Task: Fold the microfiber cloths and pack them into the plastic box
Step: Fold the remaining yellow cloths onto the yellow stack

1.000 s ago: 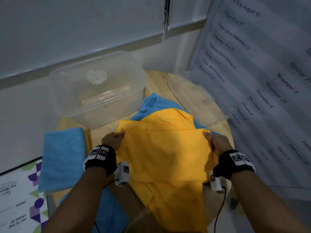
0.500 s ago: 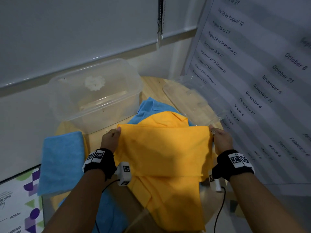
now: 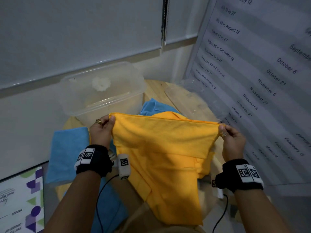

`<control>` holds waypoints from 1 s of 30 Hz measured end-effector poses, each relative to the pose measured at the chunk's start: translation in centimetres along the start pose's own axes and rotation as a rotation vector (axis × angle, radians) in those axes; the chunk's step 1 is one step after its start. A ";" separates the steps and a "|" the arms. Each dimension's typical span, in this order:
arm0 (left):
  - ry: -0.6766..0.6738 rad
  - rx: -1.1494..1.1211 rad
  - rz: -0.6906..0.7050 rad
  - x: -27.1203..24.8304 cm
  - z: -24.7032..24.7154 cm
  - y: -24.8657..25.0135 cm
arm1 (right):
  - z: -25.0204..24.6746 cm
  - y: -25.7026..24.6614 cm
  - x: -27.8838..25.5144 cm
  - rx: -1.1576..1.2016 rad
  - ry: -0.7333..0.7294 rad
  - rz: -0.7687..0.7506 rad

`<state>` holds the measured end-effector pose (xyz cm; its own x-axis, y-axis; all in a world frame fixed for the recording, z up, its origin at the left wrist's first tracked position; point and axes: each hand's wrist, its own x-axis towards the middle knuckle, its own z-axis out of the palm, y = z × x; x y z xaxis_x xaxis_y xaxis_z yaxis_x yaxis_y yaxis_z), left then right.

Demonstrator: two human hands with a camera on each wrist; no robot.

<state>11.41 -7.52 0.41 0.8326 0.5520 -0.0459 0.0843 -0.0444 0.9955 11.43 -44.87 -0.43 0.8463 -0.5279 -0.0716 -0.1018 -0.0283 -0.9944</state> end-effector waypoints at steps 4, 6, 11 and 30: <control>-0.046 0.006 0.086 -1.6 -0.6 2.8 | -0.5 -1.3 -0.8 -0.002 0.108 -0.116; -0.100 0.030 0.092 -1.9 -1.2 3.3 | -0.6 -1.9 -1.0 -0.029 0.141 -0.168; -0.179 0.263 -0.041 -0.7 -1.6 0.8 | 0.7 -0.6 0.7 -0.363 0.028 -0.144; -0.691 1.202 -0.544 -4.6 -0.6 -11.6 | 4.6 12.2 -8.8 -1.357 -1.008 -0.297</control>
<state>6.29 -9.05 -10.82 0.6112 0.2475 -0.7518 0.5659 -0.8007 0.1965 5.14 -36.60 -12.25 0.8319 0.3152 -0.4567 0.2218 -0.9433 -0.2470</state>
